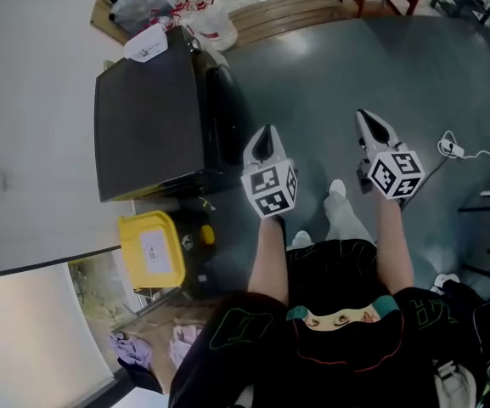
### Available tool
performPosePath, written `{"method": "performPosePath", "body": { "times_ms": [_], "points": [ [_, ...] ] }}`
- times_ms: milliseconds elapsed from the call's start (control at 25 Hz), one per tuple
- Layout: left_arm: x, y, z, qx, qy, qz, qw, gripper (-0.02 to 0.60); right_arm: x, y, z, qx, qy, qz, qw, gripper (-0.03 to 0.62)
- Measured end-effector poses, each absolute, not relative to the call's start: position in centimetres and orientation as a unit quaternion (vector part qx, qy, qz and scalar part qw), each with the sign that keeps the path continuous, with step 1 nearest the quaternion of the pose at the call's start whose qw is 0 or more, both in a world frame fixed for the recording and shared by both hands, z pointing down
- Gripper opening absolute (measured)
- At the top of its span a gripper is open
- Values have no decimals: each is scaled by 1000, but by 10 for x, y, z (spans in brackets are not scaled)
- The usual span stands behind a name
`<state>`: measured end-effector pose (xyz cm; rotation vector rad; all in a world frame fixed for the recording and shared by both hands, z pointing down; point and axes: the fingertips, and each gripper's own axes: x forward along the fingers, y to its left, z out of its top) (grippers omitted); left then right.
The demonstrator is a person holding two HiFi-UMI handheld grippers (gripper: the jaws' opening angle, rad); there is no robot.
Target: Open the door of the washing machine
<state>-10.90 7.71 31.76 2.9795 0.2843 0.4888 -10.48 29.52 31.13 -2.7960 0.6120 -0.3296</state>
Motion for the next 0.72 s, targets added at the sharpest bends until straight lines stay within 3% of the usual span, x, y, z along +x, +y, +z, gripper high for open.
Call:
{"method": "performPosePath", "body": {
  "times_ms": [440, 720],
  "points": [
    [28, 122, 271, 993, 38, 102, 38, 11, 72, 362, 283, -956, 245, -91, 137, 2],
    [67, 81, 261, 995, -27, 81, 43, 11, 133, 323, 274, -941, 302, -79, 132, 3]
  ]
}}
